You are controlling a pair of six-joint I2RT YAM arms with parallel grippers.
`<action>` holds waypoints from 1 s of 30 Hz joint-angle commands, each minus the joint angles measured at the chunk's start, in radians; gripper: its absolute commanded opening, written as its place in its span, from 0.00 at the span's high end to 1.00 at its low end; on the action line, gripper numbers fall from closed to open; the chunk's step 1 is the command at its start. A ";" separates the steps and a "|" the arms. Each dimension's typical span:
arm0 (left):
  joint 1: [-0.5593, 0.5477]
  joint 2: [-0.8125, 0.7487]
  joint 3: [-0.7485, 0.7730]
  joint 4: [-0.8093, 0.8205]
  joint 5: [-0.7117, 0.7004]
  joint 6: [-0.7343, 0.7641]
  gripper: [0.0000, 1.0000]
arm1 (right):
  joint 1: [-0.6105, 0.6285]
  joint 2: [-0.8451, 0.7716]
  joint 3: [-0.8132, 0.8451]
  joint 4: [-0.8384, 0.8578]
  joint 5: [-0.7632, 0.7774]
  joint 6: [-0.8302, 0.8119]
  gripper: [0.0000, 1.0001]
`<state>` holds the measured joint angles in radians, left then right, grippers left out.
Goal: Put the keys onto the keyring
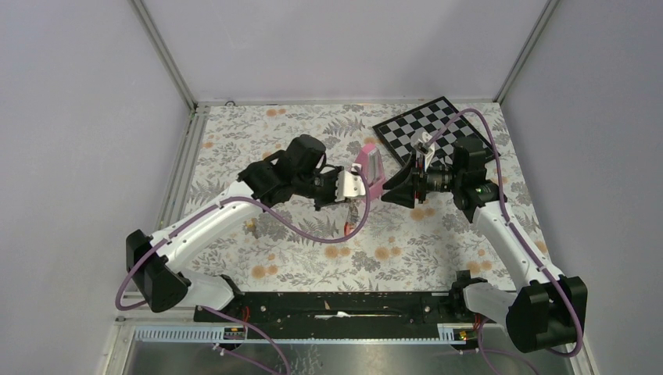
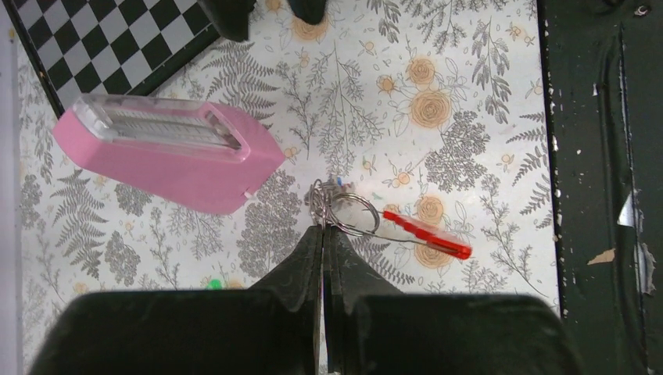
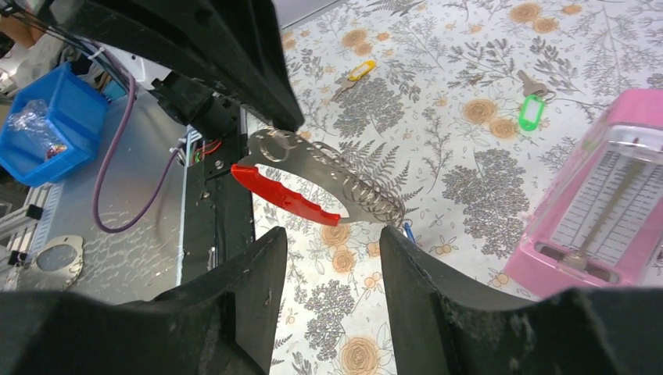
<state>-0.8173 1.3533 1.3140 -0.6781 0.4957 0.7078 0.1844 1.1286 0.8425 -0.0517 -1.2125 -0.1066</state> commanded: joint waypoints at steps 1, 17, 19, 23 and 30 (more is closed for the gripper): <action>0.001 -0.056 0.037 -0.048 -0.031 -0.011 1.00 | 0.005 0.029 0.074 -0.006 0.057 -0.010 0.46; 0.049 -0.194 0.079 -0.416 0.045 0.023 1.00 | 0.340 0.487 0.604 -0.260 0.413 -0.154 0.45; 0.050 -0.205 0.091 -0.427 0.061 0.014 1.00 | 0.374 0.577 0.701 -0.284 0.490 -0.144 0.45; 0.049 -0.210 0.130 -0.462 0.114 -0.005 1.00 | 0.430 0.769 0.904 -0.340 0.634 -0.127 0.44; 0.049 -0.225 0.162 -0.503 0.177 -0.029 1.00 | 0.508 1.030 1.191 -0.380 0.838 -0.099 0.40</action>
<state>-0.7708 1.1591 1.4300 -1.1713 0.5961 0.6945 0.6476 2.0731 1.8915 -0.3836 -0.5392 -0.2237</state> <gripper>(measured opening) 0.010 0.594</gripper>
